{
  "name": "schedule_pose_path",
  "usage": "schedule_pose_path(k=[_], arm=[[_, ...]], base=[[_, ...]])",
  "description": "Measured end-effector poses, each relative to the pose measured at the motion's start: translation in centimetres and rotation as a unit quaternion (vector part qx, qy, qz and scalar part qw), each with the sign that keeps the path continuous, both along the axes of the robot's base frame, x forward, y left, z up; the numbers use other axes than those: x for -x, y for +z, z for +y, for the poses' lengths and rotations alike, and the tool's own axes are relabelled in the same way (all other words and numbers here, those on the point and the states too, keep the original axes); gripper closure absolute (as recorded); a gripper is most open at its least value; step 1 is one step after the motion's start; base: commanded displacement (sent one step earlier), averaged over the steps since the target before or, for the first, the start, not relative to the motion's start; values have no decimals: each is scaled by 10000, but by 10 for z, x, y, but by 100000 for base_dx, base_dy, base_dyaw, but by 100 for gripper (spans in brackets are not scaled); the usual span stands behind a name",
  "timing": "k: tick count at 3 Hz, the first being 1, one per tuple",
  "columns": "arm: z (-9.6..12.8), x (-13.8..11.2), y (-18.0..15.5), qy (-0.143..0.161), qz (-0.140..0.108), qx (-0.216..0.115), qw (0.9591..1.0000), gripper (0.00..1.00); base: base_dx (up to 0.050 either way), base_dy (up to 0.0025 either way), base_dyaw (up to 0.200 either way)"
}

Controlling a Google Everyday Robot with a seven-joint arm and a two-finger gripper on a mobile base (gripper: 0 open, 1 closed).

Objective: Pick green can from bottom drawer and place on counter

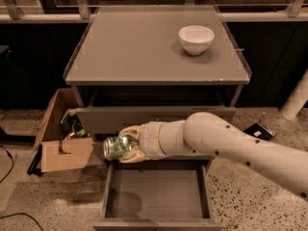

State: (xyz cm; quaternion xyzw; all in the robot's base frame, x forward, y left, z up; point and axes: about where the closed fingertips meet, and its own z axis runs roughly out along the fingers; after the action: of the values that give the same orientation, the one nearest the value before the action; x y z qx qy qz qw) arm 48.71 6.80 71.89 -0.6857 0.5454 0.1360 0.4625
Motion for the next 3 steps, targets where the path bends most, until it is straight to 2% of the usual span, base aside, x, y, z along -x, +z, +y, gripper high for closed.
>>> schedule_pose_path(k=[1, 2, 3], arm=[[-2, -6, 35, -42, -337, 84, 9994, 100], [8, -27, 86, 36, -770, 252, 9967, 100], [16, -43, 126, 60, -1094, 331, 9934, 100]], base=[[0, 0, 0], [0, 0, 0], [0, 0, 0]])
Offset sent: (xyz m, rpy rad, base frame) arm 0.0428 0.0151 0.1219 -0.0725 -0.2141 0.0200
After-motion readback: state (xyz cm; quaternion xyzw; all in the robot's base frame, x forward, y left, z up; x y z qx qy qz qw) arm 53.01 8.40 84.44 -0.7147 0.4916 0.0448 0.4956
